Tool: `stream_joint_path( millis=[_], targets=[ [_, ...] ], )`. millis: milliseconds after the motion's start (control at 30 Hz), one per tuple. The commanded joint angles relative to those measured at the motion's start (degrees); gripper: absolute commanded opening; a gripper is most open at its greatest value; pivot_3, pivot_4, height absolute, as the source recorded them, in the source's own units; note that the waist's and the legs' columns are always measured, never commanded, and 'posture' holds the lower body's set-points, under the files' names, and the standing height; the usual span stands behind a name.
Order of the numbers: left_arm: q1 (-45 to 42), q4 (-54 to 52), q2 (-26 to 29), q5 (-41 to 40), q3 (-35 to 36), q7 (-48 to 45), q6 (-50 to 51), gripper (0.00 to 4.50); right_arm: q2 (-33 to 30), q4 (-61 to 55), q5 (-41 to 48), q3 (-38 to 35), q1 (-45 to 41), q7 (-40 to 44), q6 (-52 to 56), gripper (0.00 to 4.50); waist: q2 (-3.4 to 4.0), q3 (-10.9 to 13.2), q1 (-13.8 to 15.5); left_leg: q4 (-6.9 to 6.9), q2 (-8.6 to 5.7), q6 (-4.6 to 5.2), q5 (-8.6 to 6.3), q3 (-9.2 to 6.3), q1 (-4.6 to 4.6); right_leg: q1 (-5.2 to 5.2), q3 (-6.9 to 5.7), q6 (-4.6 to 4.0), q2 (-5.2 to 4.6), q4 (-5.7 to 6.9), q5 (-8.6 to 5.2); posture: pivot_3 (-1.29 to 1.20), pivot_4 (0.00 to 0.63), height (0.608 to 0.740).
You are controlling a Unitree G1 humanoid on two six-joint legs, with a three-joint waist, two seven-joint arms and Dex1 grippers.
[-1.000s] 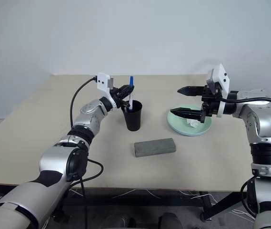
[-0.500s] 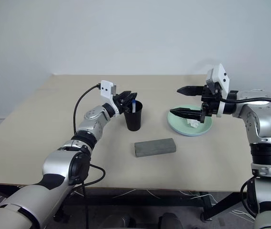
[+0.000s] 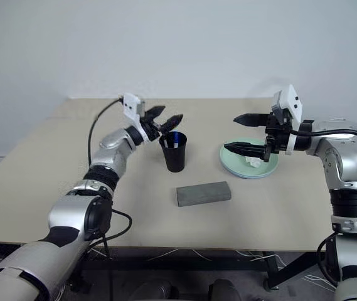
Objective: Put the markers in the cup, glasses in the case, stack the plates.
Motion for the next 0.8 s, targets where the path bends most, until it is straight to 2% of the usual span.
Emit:
stream_joint_path(
  millis=[33, 167, 267, 500, 800],
  targets=[
    [0.8, -13.3, 6.7, -4.5, -0.1, -10.0, 8.1, 4.46, -0.9, -1.7, 1.2, -2.5, 0.1, -0.4, 0.0, 4.50, 0.00, 0.0, -0.3, -0.01, 0.00, 0.00, 0.00, 0.00, 0.00, -0.01, 0.00, 0.00, 0.01, 0.00, 0.00, 0.00, 0.000, 0.732],
    [12.8, -36.2, 15.8, -11.6, -2.8, -21.9, 23.4, 4.46, -1.8, -0.7, 0.7, -2.9, 0.6, 0.0, -0.5, 4.50, 0.09, -0.1, -1.6, -0.20, 0.15, -0.05, -0.03, 0.04, 0.13, 0.00, 0.07, -0.02, 0.01, 0.00, 0.00, 0.00, 0.000, 0.732],
    [20.3, -47.5, 21.1, -16.7, -0.3, -21.2, 32.2, 4.46, -3.1, 0.5, 0.8, -3.8, 0.9, 0.9, -0.8, 4.50, 0.07, 0.0, -1.7, -0.24, 0.14, -0.05, -0.03, 0.04, 0.14, -0.03, 0.14, -0.04, -0.01, -0.01, 0.00, 0.00, 0.000, 0.732],
    [29.7, -55.0, 26.7, -19.7, 6.8, -14.8, 33.5, 4.46, -2.9, 1.1, 1.1, -4.2, 1.5, 0.4, -0.4, 4.50, 0.03, 0.0, -1.6, -0.14, 0.24, -0.08, -0.04, -0.02, 0.20, 0.01, 0.06, -0.11, -0.01, 0.01, -0.01, 0.00, 0.000, 0.732],
    [34.4, -58.6, 28.0, -21.7, 8.3, -11.5, 33.6, 4.46, -4.4, -2.4, 3.1, -9.5, 9.5, -1.7, 1.3, 4.50, 0.01, 0.0, -0.8, -0.15, 0.30, -0.09, -0.04, 0.02, 0.13, -0.04, -0.04, -0.17, -0.01, -0.03, 0.03, 0.00, 0.000, 0.732]
  ],
)
